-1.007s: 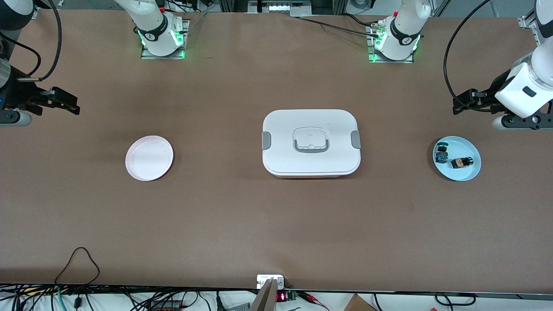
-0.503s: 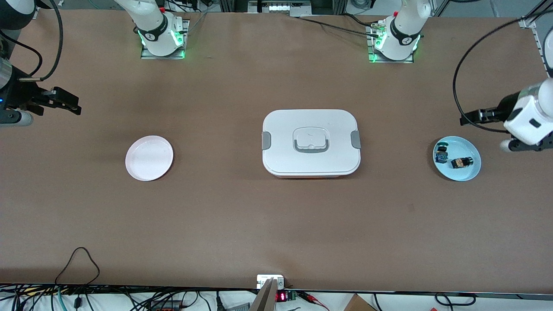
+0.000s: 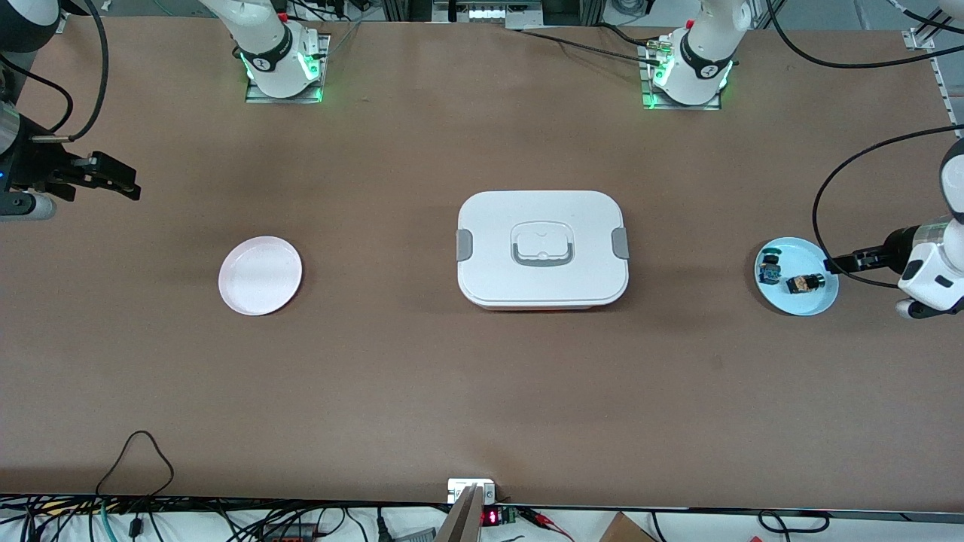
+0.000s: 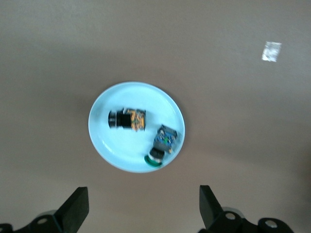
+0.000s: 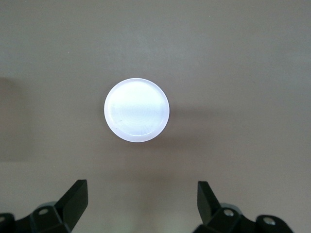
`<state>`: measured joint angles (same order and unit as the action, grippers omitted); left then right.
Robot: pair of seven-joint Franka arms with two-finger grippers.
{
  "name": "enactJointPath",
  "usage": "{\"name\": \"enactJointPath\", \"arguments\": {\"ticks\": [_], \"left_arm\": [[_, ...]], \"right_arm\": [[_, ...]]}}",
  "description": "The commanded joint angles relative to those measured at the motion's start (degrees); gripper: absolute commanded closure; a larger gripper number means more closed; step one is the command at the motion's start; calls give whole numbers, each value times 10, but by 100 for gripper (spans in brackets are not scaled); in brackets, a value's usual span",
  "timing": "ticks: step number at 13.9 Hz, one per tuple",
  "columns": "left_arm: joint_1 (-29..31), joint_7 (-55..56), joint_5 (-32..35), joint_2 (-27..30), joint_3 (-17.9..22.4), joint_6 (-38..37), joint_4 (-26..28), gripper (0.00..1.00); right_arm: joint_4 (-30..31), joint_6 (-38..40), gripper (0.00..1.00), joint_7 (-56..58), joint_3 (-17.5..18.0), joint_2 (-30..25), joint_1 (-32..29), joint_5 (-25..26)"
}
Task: Transfer orange switch to right arm and place
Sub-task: 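Lower the left gripper onto the orange switch in the blue dish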
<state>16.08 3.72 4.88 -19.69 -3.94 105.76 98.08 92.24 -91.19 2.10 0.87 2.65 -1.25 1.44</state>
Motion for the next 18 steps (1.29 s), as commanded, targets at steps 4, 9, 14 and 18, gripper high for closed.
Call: {"name": "enactJointPath", "arguments": {"ticks": [4, 9, 14, 18], "left_arm": [[44, -43, 15, -17, -4, 308, 166, 0], [77, -84, 14, -69, -5, 451, 207, 0], [80, -83, 14, -87, -4, 458, 207, 0], [86, -85, 14, -97, -5, 457, 210, 0]], "right_arm": [[3, 4, 0, -8, 2, -4, -5, -8], [5, 4, 0, -7, 2, -4, -5, -8], [5, 4, 0, -7, 2, -4, -5, -8], [5, 4, 0, -7, 2, -4, -5, -8]]}}
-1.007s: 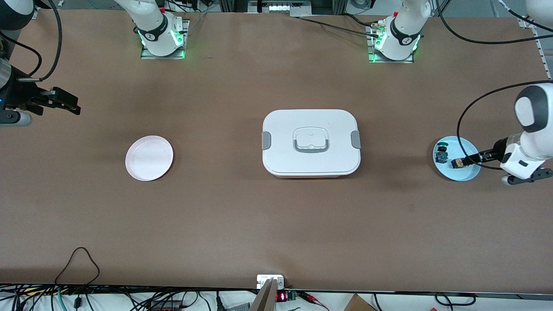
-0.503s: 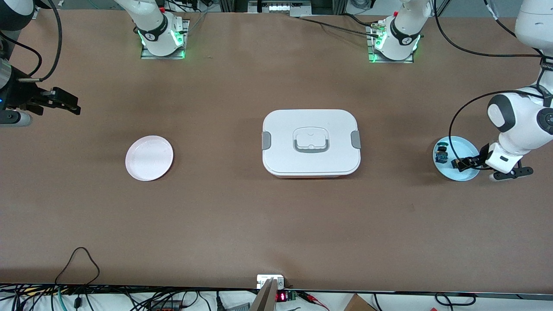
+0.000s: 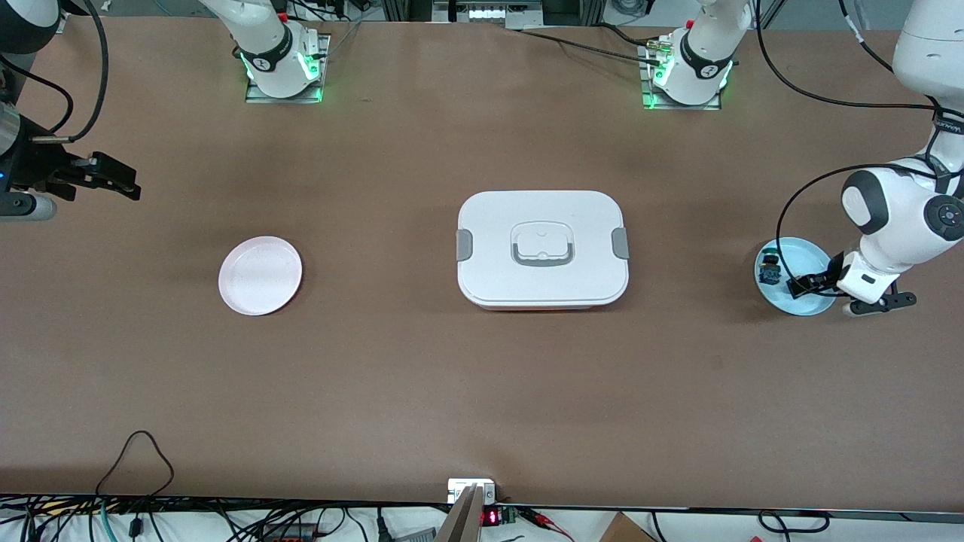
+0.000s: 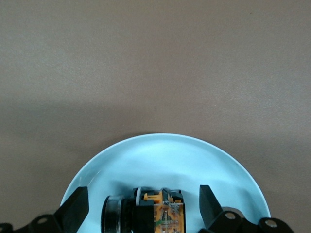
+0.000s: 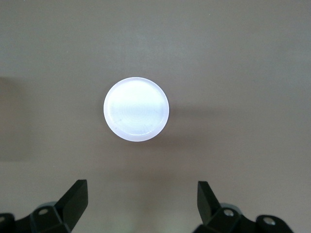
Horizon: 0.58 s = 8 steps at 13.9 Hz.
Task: Transfer orange switch to right arm and place
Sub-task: 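Close the left gripper on the orange switch and lift it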
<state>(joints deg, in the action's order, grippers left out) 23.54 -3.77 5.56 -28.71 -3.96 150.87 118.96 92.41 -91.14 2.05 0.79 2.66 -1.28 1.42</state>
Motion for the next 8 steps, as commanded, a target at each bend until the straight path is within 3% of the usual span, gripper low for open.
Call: {"name": "enactJointPath", "arguments": {"ticks": [1, 5, 6, 8], "left_arm": [[12, -11, 7, -8, -3, 4, 1, 0], [16, -19, 7, -14, -4, 1, 6, 0], [16, -21, 7, -14, -3, 0, 8, 7], [17, -36, 7, -14, -3, -5, 8, 32]], "right_arm": [[3, 3, 0, -6, 3, -4, -6, -8], [3, 4, 0, -6, 3, -3, -6, -8], [4, 5, 0, -6, 3, -3, -6, -8], [4, 5, 0, -6, 3, -3, -6, -8]]}}
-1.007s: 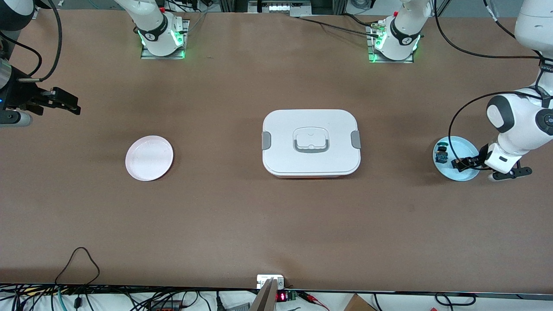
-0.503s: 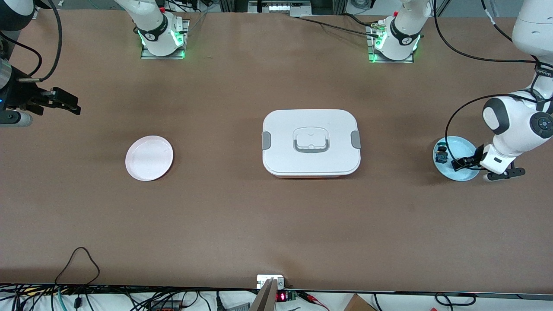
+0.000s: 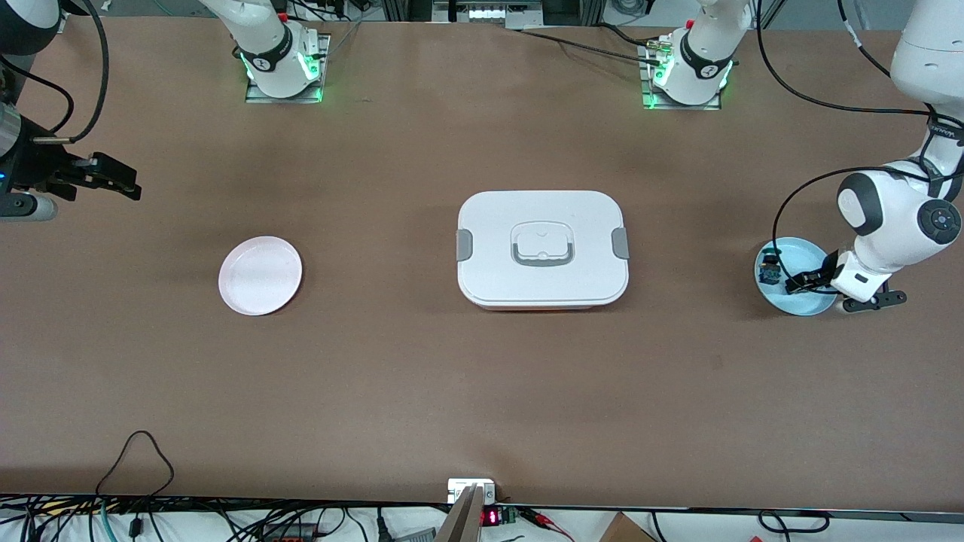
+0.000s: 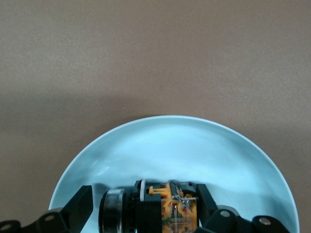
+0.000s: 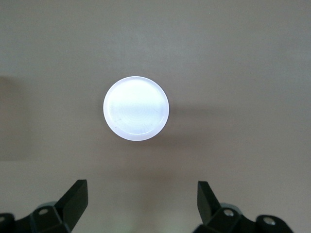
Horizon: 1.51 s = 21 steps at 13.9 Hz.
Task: Transfer orange switch to right arm and place
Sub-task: 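Close the left gripper on the orange switch and lift it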
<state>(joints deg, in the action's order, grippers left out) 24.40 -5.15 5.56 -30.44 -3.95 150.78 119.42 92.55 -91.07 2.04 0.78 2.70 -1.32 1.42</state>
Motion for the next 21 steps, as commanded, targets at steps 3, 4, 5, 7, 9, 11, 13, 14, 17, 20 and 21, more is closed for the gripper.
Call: {"name": "enactJointPath", "arguments": {"ticks": [3, 4, 5, 7, 9, 11, 13, 14, 17, 20, 21], "left_arm": [[9, -34, 7, 6, -4, -30, 1, 59], [9, -35, 7, 6, -4, -32, 1, 63], [9, -39, 7, 7, -4, -32, -2, 64], [8, -50, 7, 18, -4, -38, -6, 65], [8, -62, 7, 43, -11, -95, -10, 69], [5, -74, 8, 57, -13, -185, -51, 69], [6, -107, -5, 57, -18, -298, -104, 76], [6, -109, -5, 57, -25, -331, -124, 76], [10, -223, -35, 57, -54, -397, -177, 72], [9, -284, -126, 57, -69, -464, -204, 73], [10, -330, -129, 57, -88, -484, -212, 73]], "right_arm": [[3, 5, 0, -6, 2, -3, -5, -8], [3, 5, 0, -6, 3, -3, -5, -8], [3, 5, 0, -6, 2, -2, -5, -8], [2, 5, 0, -6, 2, -1, -5, -7], [1, 5, 0, -5, 2, -1, -5, -7], [0, 5, 0, -5, 2, 5, -4, -7], [-1, 3, 0, -6, 4, 8, 0, -7], [-1, 3, 0, -6, 4, 8, 0, -6], [-2, -2, 0, 3, 3, 11, -4, -7], [-2, 2, 0, 3, 5, 13, -3, -10], [-1, 4, 0, 3, 5, 13, -1, -20]]}}
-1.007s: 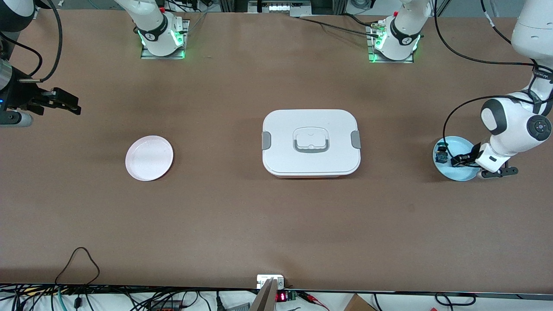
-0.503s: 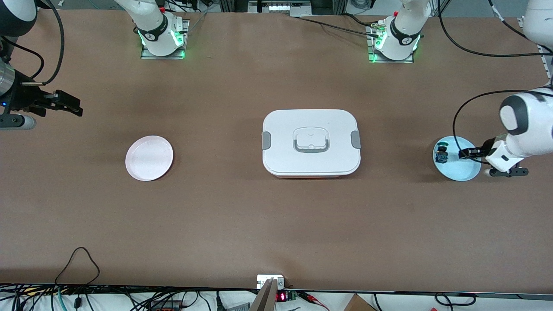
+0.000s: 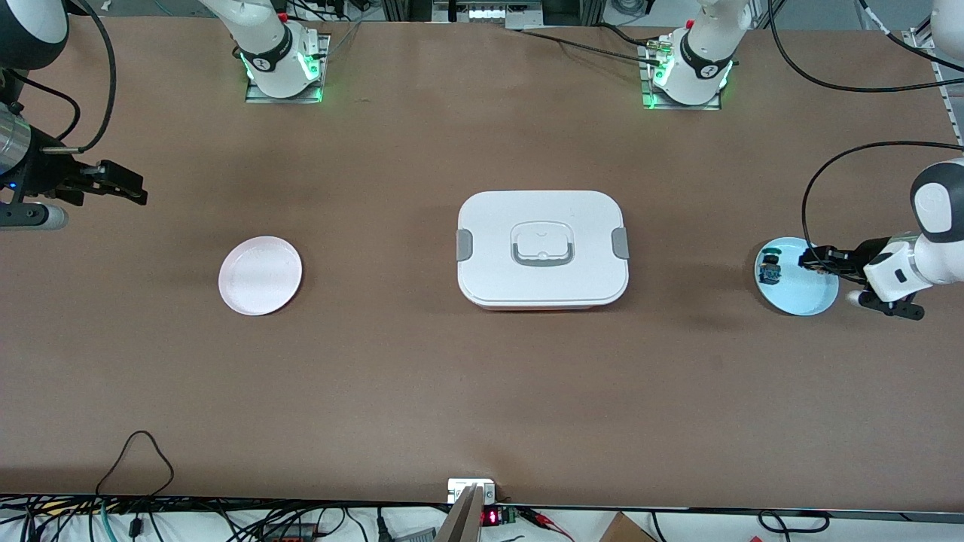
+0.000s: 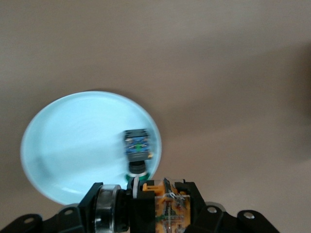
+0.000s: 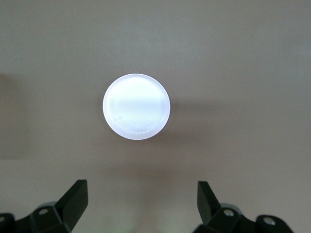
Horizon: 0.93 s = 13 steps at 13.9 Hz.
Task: Transfer orange switch to right arm and place
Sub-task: 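Carry the switch over the box while the right gripper reaches toward it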
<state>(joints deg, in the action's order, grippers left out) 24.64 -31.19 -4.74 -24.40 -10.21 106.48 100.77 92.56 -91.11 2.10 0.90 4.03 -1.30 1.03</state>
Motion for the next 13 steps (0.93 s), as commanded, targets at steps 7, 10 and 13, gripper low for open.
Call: {"name": "enactJointPath", "arguments": {"ticks": [7, 10, 13], "left_arm": [[8, -297, -228, -10, -100, -168, -58, 79], [8, -345, -302, -11, -154, -206, -52, 82], [4, -396, -415, -14, -183, -200, -48, 84]], "right_arm": [[-1, -4, 0, 5, 4, 25, 0, -241], [28, -33, 0, 13, 5, 24, 3, -386], [63, -50, 0, 13, 8, 26, 18, -536]]}}
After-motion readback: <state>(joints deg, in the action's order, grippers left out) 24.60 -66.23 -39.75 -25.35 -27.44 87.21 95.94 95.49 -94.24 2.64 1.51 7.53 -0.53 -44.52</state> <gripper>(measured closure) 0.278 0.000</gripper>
